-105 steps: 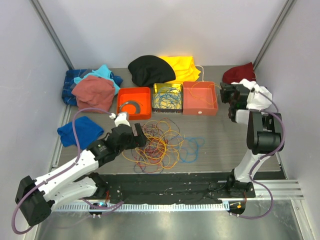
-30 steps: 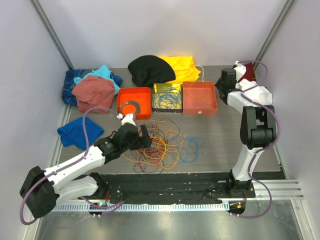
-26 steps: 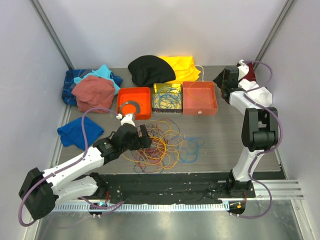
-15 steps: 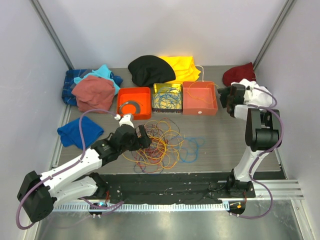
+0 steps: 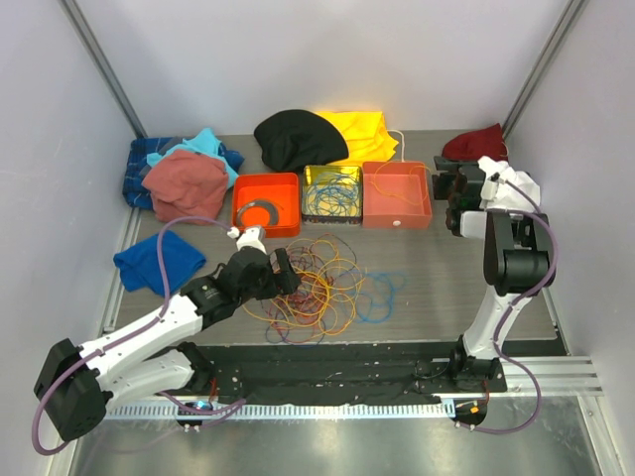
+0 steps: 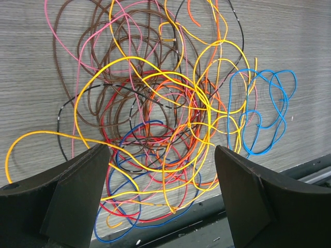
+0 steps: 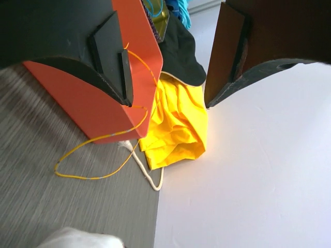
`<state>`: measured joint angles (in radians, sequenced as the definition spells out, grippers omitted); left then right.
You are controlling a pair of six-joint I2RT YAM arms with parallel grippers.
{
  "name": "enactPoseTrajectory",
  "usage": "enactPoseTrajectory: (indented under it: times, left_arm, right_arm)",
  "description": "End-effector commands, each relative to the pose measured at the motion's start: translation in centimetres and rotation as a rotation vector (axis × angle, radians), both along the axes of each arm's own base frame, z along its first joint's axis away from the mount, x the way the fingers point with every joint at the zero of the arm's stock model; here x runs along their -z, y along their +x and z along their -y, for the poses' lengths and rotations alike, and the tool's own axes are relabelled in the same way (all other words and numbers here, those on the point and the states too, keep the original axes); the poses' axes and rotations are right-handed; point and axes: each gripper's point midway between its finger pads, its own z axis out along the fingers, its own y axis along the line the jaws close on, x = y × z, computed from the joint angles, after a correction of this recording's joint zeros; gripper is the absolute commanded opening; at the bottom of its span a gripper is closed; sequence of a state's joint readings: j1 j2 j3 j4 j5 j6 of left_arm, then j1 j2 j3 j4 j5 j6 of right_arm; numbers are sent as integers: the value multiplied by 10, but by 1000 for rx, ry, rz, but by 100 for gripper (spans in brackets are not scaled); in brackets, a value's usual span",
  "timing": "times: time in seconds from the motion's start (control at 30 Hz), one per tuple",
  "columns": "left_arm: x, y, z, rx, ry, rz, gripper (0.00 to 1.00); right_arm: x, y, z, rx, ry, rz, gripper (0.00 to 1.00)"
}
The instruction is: Untangle the cables
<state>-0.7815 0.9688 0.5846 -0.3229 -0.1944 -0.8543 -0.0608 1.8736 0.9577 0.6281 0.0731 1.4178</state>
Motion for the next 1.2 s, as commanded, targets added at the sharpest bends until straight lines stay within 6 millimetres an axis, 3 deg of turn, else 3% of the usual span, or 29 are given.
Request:
enactPoseTrajectory:
  times: [0.0, 0.53, 0.63, 0.67, 0.8, 1.0, 1.17]
  left_arm:
    - [-11, 8, 0, -7, 12, 44, 88]
    - [-3, 15, 4, -4, 53, 24, 88]
    - [-2, 16, 3, -9, 56, 25, 88]
    - [-2, 16, 3, -10, 58, 25, 88]
    - [-1, 16, 4, -10, 56, 21, 88]
    - [-1, 14, 6, -5, 42, 17, 88]
    - [-3, 11, 3, -12, 25, 22, 88]
  right_arm:
    - [-7, 23, 5, 40, 57, 59, 66]
    - [14, 53, 6, 31, 35, 28, 64]
    - [20, 60, 4, 18, 23, 20, 47]
    - [21, 61, 4, 13, 21, 18, 34]
    - [19, 59, 5, 7, -20, 17, 16]
    - [-4, 55, 5, -13, -92, 45, 1]
    - [-37, 51, 0, -50, -179, 79, 1]
